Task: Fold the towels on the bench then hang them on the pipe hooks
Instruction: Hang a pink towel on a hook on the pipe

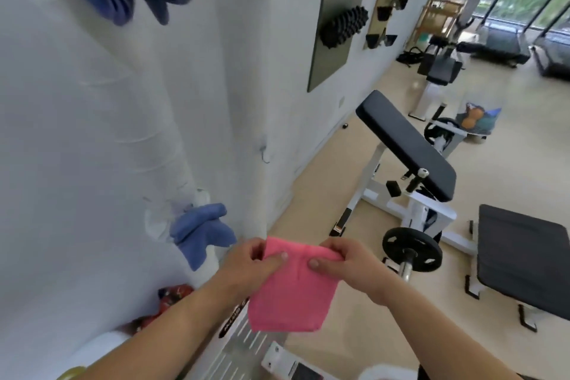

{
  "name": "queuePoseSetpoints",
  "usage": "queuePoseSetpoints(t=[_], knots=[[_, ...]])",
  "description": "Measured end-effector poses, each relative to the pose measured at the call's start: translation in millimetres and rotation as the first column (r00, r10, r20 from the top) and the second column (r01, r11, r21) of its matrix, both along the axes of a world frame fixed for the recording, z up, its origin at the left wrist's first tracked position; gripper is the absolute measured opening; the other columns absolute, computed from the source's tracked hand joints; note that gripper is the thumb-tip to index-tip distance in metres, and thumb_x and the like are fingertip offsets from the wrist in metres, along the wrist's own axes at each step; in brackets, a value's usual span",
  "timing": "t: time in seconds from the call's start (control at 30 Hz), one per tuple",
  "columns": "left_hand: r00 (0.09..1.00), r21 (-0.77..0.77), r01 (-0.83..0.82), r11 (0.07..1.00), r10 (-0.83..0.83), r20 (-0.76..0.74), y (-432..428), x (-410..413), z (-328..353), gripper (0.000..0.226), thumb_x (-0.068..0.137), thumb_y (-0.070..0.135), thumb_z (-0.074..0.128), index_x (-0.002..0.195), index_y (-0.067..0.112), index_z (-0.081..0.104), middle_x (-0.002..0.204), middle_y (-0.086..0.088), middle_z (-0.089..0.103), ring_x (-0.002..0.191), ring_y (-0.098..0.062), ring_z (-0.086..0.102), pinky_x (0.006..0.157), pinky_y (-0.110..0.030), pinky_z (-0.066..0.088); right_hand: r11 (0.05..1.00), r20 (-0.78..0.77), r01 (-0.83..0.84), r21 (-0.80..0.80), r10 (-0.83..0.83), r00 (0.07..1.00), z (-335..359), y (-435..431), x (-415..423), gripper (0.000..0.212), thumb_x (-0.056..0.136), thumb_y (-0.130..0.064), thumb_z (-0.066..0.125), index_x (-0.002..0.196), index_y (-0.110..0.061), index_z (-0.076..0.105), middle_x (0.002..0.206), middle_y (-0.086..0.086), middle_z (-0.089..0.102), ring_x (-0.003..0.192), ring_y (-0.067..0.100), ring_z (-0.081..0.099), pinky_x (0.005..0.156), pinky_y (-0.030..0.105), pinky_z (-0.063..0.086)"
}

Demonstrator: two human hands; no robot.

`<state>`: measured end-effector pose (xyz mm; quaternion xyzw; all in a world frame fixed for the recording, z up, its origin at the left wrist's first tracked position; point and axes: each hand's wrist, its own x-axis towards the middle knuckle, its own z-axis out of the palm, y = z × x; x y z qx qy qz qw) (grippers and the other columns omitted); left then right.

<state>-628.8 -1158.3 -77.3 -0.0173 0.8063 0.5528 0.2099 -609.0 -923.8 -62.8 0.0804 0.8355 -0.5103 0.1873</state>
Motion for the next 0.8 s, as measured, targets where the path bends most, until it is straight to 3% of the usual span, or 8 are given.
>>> queuePoseSetpoints(t=[0.13,0.33,0.43,0.5,0.57,0.63,0.7,0.8], knots=[[0.997,0.005,-0.028,1.0,0.028,-0.071,-9,-47,17,0.016,0.091,0.032,0.073,0.092,0.017,0.067,0.079,0.006,0.066,0.069,-0.006,0.06,0.057,-0.014,0.045,0.997,-0.05,0.077,-0.007,-0.077,0.996,17,-14,-56,0.025,0.076,-0.033,0.089,0.092,-0.021,0.074,0.088,-0.001,0.077,0.082,0.017,0.074,0.073,0.031,0.06],[0.99,-0.095,-0.035,0.995,0.022,-0.137,13,-136,29,0.013,0.083,0.019,0.07,0.095,0.018,0.064,0.091,-0.006,0.068,0.069,-0.008,0.058,0.052,-0.018,0.05,0.97,-0.073,0.208,-0.127,-0.218,0.973,32,-2,-162,0.032,0.069,-0.032,0.094,0.093,-0.019,0.076,0.09,0.004,0.078,0.082,0.02,0.075,0.065,0.029,0.061],[0.983,-0.133,-0.103,0.986,0.081,-0.163,31,-185,29,0.007,0.083,0.018,0.065,0.09,0.019,0.062,0.085,-0.004,0.066,0.069,-0.01,0.059,0.056,-0.025,0.054,0.981,-0.026,0.11,-0.162,-0.116,0.993,24,19,-218,0.027,0.075,-0.032,0.09,0.096,-0.02,0.078,0.094,0.006,0.079,0.088,0.023,0.076,0.076,0.035,0.063],[0.979,-0.095,-0.183,0.978,0.173,-0.105,40,-218,25,0.006,0.084,0.015,0.059,0.089,0.016,0.06,0.085,-0.006,0.065,0.072,-0.02,0.065,0.056,-0.033,0.062,0.977,0.002,0.048,-0.208,-0.048,0.999,12,33,-253,0.019,0.084,-0.023,0.083,0.102,-0.016,0.077,0.101,0.013,0.079,0.096,0.029,0.076,0.087,0.045,0.063],[0.971,-0.094,-0.232,0.968,0.225,-0.074,47,-246,19,0.007,0.086,0.013,0.056,0.091,0.016,0.059,0.089,-0.008,0.066,0.075,-0.024,0.067,0.062,-0.045,0.065,0.985,-0.005,0.016,-0.172,-0.017,1.0,-4,41,-286,0.013,0.09,-0.014,0.077,0.103,-0.012,0.075,0.1,0.016,0.078,0.095,0.033,0.075,0.088,0.05,0.062],[0.962,-0.075,-0.268,0.961,0.263,-0.071,52,-268,9,0.008,0.087,0.011,0.054,0.092,0.017,0.058,0.088,-0.01,0.066,0.072,-0.024,0.065,0.065,-0.051,0.064,0.995,-0.076,0.014,-0.097,-0.022,0.997,-19,40,-317,0.005,0.091,-0.012,0.074,0.096,-0.015,0.075,0.091,0.014,0.079,0.082,0.026,0.074,0.076,0.036,0.064],[0.95,-0.068,-0.303,0.951,0.295,-0.105,54,-286,-3,0.011,0.087,0.014,0.055,0.088,0.024,0.058,0.085,-0.008,0.067,0.069,-0.024,0.065,0.065,-0.053,0.062,0.999,-0.166,0.03,-0.032,-0.035,0.985,-29,30,-346,0.008,0.091,-0.013,0.072,0.092,-0.021,0.074,0.085,0.008,0.077,0.073,0.018,0.068,0.059,0.017,0.055],[0.924,-0.102,-0.352,0.93,0.329,-0.195,49,-309,-20,0.013,0.088,0.018,0.056,0.084,0.031,0.057,0.078,0.002,0.068,0.073,-0.026,0.067,0.069,-0.051,0.06,0.999,-0.243,-0.012,0.032,0.019,0.97,-43,12,-385,0.014,0.09,-0.017,0.07,0.091,-0.031,0.071,0.077,0.001,0.074,0.07,0.015,0.065,0.056,0.017,0.048]])
